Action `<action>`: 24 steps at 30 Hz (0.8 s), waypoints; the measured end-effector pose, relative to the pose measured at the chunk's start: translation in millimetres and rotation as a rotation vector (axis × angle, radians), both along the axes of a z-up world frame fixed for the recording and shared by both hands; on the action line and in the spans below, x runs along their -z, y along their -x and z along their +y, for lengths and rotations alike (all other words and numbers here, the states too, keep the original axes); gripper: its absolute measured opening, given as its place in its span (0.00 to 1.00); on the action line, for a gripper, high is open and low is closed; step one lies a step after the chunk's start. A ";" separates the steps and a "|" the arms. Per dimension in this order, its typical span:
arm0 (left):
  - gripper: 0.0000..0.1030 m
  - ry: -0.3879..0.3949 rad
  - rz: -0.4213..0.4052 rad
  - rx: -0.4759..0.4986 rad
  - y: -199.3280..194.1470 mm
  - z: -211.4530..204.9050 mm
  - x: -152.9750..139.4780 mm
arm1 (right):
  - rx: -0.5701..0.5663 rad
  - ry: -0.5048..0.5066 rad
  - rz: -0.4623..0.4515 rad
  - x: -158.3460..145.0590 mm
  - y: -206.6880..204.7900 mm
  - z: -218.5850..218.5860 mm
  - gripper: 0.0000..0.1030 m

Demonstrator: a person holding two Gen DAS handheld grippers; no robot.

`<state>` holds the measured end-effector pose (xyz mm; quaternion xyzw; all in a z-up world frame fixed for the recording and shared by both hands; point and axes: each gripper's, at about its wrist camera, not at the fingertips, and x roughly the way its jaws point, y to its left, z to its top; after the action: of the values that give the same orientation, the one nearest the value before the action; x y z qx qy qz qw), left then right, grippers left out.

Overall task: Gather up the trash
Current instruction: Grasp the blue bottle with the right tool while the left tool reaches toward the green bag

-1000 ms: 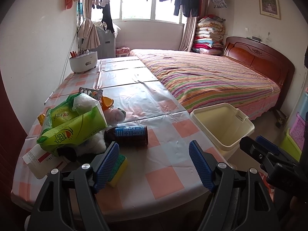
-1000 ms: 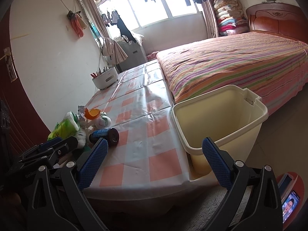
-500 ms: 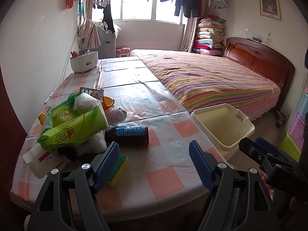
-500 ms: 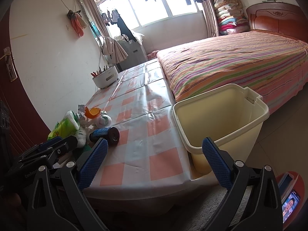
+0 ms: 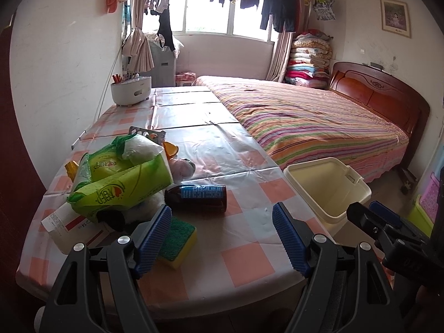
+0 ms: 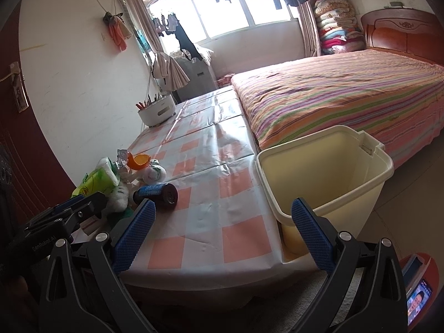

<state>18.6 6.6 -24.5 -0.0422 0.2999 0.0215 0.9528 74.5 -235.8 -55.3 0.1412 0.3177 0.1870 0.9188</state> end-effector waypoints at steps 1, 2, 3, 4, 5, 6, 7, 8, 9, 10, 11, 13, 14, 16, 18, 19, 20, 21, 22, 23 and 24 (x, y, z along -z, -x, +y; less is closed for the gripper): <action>0.71 0.001 -0.003 -0.007 1.6 2.5 -0.3 | -0.011 0.000 -0.011 -2.2 -0.8 3.5 0.94; 0.71 0.003 -0.006 -0.013 3.1 4.6 -0.6 | -0.022 -0.001 -0.020 -4.5 -1.5 6.6 0.94; 0.71 0.005 -0.009 -0.024 5.7 7.8 -0.9 | -0.033 -0.002 -0.031 -7.4 -2.4 10.4 0.94; 0.71 0.005 -0.011 -0.029 7.2 10.0 -1.1 | -0.047 -0.002 -0.049 -11.2 -3.0 14.9 0.94; 0.71 0.006 -0.014 -0.036 9.5 12.8 -1.4 | -0.063 -0.002 -0.072 -15.8 -3.4 20.4 0.94; 0.71 0.004 -0.018 -0.045 12.4 15.7 -1.8 | -0.081 -0.004 -0.094 -20.6 -4.1 26.2 0.94; 0.71 0.001 -0.021 -0.055 15.0 18.5 -2.0 | -0.099 -0.006 -0.114 -25.3 -5.2 31.3 0.94; 0.71 0.000 -0.026 -0.066 18.6 22.0 -2.3 | -0.115 -0.006 -0.130 -29.3 -5.9 36.4 0.94; 0.71 -0.001 -0.031 -0.075 21.4 25.1 -2.7 | -0.139 -0.009 -0.152 -33.9 -7.3 42.6 0.94; 0.71 -0.001 -0.035 -0.085 23.5 28.2 -3.0 | -0.158 -0.013 -0.167 -38.1 -8.1 47.9 0.94; 0.71 -0.001 -0.040 -0.097 25.6 30.9 -3.5 | -0.181 -0.019 -0.183 -42.1 -10.2 53.8 0.94; 0.71 0.007 -0.054 -0.128 30.2 38.9 -4.8 | -0.230 -0.029 -0.210 -47.8 -14.3 64.8 0.94; 0.71 0.010 -0.058 -0.140 31.8 42.3 -5.1 | -0.254 -0.028 -0.222 -48.8 -17.6 69.8 0.94; 0.71 0.000 -0.068 -0.172 34.2 48.0 -5.7 | -0.303 -0.041 -0.224 -48.6 -26.9 80.5 0.94; 0.71 -0.015 -0.079 -0.212 35.8 55.5 -6.2 | -0.335 -0.043 -0.226 -43.7 -34.5 86.2 0.94; 0.71 -0.020 -0.085 -0.228 37.0 59.5 -6.3 | -0.354 -0.024 -0.234 -40.6 -40.5 91.7 0.94; 0.71 -0.023 -0.085 -0.234 37.7 63.2 -6.3 | -0.374 -0.003 -0.241 -36.7 -47.0 97.6 0.94; 0.71 -0.025 -0.083 -0.236 38.4 66.7 -6.4 | -0.411 0.021 -0.244 -32.0 -53.5 103.6 0.94; 0.71 -0.027 -0.081 -0.242 38.3 70.5 -6.2 | -0.450 0.048 -0.239 -27.5 -59.6 110.8 0.94; 0.71 -0.031 -0.080 -0.253 38.8 74.4 -5.9 | -0.489 0.075 -0.225 -21.5 -63.0 115.6 0.94; 0.71 -0.035 -0.078 -0.267 39.2 78.8 -5.4 | -0.543 0.103 -0.208 -15.9 -68.0 123.6 0.94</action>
<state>-20.7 85.4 -19.1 -0.0660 0.2539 0.1515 0.9530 142.5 -112.2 -39.4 -0.0155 0.2569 0.4231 0.8687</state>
